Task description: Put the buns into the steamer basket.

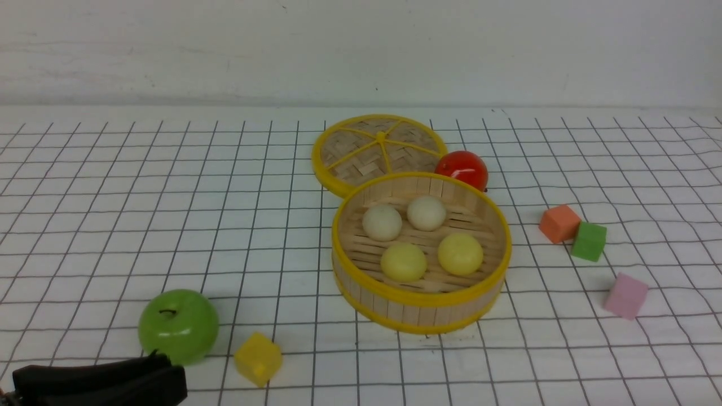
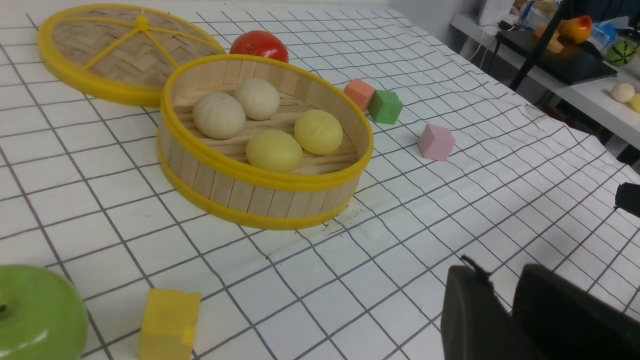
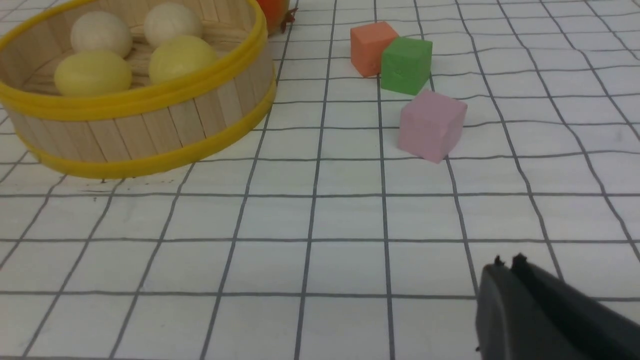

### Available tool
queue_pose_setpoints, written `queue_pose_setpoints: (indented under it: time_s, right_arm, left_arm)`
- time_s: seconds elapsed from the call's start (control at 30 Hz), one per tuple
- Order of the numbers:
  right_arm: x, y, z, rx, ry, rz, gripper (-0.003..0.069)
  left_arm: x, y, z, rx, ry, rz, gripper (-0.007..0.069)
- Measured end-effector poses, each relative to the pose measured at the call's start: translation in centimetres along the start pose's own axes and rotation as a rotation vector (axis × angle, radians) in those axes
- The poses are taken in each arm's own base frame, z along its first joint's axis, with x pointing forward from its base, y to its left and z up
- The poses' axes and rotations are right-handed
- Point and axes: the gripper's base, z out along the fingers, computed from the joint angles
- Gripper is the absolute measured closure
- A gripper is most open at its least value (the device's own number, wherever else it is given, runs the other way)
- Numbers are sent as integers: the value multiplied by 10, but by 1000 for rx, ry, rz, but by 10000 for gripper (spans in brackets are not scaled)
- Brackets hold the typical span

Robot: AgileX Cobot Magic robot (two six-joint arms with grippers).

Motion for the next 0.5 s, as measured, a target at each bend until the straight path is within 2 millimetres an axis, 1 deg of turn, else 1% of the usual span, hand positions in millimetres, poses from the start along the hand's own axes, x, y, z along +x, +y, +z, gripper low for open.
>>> queue_pose_setpoints:
  time_s: [0.2, 0.3, 0.4, 0.47, 0.5]
  right_arm:
    - [0, 0, 0, 0, 0, 0, 657]
    - [0, 0, 0, 0, 0, 0, 657]
    - [0, 0, 0, 0, 0, 0, 655]
    - [0, 0, 0, 0, 0, 0, 655]
    - [0, 0, 0, 0, 0, 0, 655]
  left_arm:
    - [-3, 1, 0, -15, -29, 6, 487]
    - [-9, 5, -5, -58, -110, 43, 494]
    - [-13, 7, -13, -100, -183, 44, 529]
    - [-14, 13, -24, -190, -257, 41, 602]
    - [-9, 19, -28, -252, -276, 46, 638]
